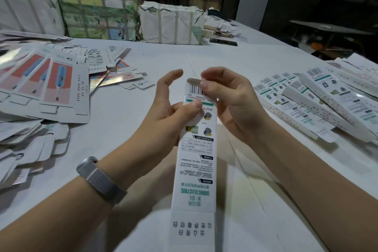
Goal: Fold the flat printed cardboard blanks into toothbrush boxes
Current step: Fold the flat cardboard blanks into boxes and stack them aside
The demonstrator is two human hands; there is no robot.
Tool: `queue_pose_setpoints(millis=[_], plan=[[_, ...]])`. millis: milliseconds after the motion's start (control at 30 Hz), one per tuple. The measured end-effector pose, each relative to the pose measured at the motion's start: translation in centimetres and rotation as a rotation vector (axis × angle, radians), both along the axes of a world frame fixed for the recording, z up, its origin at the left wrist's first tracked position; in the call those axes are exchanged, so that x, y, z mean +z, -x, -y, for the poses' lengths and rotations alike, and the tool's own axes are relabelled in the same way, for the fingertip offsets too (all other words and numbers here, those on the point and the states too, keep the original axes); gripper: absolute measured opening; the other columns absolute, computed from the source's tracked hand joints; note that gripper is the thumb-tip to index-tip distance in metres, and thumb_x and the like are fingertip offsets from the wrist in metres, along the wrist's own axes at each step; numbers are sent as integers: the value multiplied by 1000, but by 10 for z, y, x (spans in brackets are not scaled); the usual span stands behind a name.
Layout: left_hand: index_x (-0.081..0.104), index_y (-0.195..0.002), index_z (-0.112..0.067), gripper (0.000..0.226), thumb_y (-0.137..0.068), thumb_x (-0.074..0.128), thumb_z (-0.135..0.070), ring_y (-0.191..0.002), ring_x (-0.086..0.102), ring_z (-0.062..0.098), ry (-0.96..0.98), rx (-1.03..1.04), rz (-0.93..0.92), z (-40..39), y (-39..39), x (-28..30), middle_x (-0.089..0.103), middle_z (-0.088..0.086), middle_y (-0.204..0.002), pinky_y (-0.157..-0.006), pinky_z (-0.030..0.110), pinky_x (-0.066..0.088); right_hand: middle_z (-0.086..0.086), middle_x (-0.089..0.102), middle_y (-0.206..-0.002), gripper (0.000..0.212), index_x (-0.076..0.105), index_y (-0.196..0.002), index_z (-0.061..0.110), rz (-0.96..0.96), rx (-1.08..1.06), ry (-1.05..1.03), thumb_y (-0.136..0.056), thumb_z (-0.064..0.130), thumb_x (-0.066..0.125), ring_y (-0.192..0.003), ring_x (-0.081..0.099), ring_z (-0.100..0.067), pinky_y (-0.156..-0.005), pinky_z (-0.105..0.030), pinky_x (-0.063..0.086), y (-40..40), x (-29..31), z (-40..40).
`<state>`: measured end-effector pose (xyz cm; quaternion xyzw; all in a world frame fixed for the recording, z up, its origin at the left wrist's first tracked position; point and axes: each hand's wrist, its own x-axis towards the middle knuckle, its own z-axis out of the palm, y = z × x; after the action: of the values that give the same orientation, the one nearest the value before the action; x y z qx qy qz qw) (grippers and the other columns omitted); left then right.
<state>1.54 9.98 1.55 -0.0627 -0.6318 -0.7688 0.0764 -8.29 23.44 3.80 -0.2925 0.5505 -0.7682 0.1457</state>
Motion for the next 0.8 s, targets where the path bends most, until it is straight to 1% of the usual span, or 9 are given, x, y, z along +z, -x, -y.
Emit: queue_pose_setpoints(millis=[33, 100, 167, 233, 300, 433, 600, 700, 800], plan=[[30, -135, -44, 62, -83, 62, -34, -67, 67, 27, 0, 0, 8, 0, -1, 1, 68, 29, -97, -58, 36, 57, -1, 64, -79, 6, 65, -85, 10, 7, 4, -19, -88, 5, 63, -80, 65, -19, -68, -28, 55, 0, 2, -1], [31, -135, -41, 63, -81, 61, -31, -67, 68, 25, -5, -13, 22, -1, -1, 2, 70, 23, -94, -57, 35, 58, -1, 63, -72, 17, 62, -79, 7, 10, -4, -102, -94, 14, 58, -74, 63, -16, -64, -27, 53, 2, 4, -4], [34, -135, -39, 61, -81, 61, -29, -68, 69, 24, 3, -34, 21, 0, -1, 2, 72, 15, -90, -58, 35, 59, -4, 63, -73, 15, 64, -85, 6, 1, 16, -194, -92, 18, 59, -76, 62, -19, -65, -29, 54, 4, 7, -6], [36, -134, -40, 59, -82, 61, -27, -71, 71, 25, 11, -60, 20, 2, -2, 3, 71, 17, -91, -59, 35, 59, -5, 65, -78, 17, 68, -90, 7, -20, 67, -238, -85, 22, 60, -80, 62, -22, -69, -33, 54, 5, 9, -8], [36, -134, -42, 58, -86, 64, -26, -73, 72, 26, 5, -88, 20, 4, -3, 4, 70, 22, -95, -58, 36, 60, -6, 69, -78, 18, 72, -89, 8, -46, 104, -241, -83, 20, 61, -78, 64, -22, -68, -32, 58, 7, 12, -12], [35, -136, -48, 61, -88, 63, -24, -78, 73, 26, 4, -156, 17, 7, -5, 3, 73, 14, -99, -59, 33, 57, -10, 73, -78, 10, 75, -82, 9, -96, 86, -232, -81, 11, 66, -75, 69, -22, -67, -32, 59, 9, 15, -16], [35, -138, -50, 63, -88, 63, -24, -77, 73, 23, 62, -184, 0, 11, -4, 3, 74, 9, -99, -61, 32, 58, -5, 70, -68, 17, 70, -76, 5, -208, -12, -226, -90, 0, 62, -66, 67, -18, -56, -27, 53, 11, 12, -16], [35, -140, -50, 65, -87, 63, -26, -80, 73, 24, 85, -184, 7, 11, -3, 3, 74, 10, -102, -63, 34, 58, -7, 72, -70, 19, 70, -75, 5, -221, 26, -258, -91, 1, 61, -70, 69, -20, -58, -27, 54, 12, 14, -21], [40, -139, -43, 60, -86, 63, -26, -87, 72, 28, 56, -189, 3, 10, -4, 3, 72, 16, -108, -66, 35, 58, -10, 73, -73, 19, 74, -70, 11, -227, 63, -280, -86, 5, 64, -73, 70, -24, -59, -30, 57, 15, 18, -25]])
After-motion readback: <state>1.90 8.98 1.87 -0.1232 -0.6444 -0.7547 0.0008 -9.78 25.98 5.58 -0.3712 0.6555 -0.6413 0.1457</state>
